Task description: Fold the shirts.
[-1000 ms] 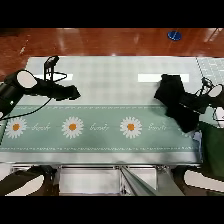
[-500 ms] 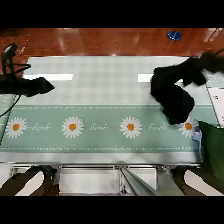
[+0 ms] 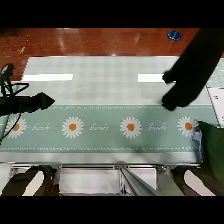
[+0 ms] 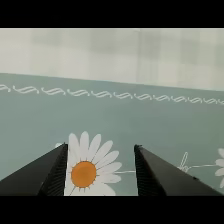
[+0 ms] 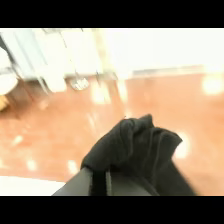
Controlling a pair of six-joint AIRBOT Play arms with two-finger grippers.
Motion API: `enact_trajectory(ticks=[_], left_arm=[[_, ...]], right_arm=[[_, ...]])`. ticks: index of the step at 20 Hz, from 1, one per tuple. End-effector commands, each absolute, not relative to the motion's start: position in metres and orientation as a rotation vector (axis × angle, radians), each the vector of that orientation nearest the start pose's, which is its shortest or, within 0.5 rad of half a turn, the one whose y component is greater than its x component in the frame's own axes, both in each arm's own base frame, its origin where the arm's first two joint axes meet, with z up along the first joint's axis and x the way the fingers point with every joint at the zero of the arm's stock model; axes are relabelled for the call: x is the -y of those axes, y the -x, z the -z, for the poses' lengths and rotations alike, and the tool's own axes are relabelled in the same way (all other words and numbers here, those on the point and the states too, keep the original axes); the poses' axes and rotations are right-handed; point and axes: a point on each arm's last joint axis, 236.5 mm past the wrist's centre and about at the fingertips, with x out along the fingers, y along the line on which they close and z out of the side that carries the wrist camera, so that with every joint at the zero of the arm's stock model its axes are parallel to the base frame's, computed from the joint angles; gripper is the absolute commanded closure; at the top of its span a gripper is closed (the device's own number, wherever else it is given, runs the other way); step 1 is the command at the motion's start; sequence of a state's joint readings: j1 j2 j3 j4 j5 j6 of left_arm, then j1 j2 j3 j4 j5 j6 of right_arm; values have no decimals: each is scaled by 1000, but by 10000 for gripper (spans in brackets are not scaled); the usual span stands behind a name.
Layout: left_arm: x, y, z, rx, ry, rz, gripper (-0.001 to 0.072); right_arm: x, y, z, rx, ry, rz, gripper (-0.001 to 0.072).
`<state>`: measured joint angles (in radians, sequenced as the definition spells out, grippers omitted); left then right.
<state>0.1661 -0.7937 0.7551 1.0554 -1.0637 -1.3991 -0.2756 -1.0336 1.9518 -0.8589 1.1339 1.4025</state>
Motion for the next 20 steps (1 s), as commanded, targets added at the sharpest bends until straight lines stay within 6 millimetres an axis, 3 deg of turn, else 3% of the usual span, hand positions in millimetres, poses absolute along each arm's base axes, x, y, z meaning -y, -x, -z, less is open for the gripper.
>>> enact_trajectory(ticks=[1, 4, 6, 7, 11, 13, 16, 19, 20], left_arm=[[60, -313, -59, -967, 467, 220, 200], [64, -314, -61, -963, 485, 231, 200], [65, -314, -61, -963, 484, 235, 200], [65, -314, -61, -962, 482, 237, 200], [53, -323, -65, -915, 448, 212, 200], [58, -321, -64, -926, 457, 226, 200], [70, -315, -62, -954, 443, 263, 200], [86, -309, -61, -977, 425, 310, 200], [92, -308, -61, -978, 421, 323, 200]], right_arm=[[-90, -312, -498, -122, -212, -528, 681], [-134, -316, -439, -321, -181, -650, 681], [-186, -324, -384, -456, -181, -744, 681], [-213, -326, -351, -521, -175, -776, 681], [-308, -322, -186, -853, -197, -807, 681], [-346, -323, -124, -983, -231, -809, 681], [-389, -343, -67, -1064, -379, -786, 680], [-407, -359, -34, -1109, -511, -751, 680], [-410, -361, -25, -1114, -512, -752, 618]])
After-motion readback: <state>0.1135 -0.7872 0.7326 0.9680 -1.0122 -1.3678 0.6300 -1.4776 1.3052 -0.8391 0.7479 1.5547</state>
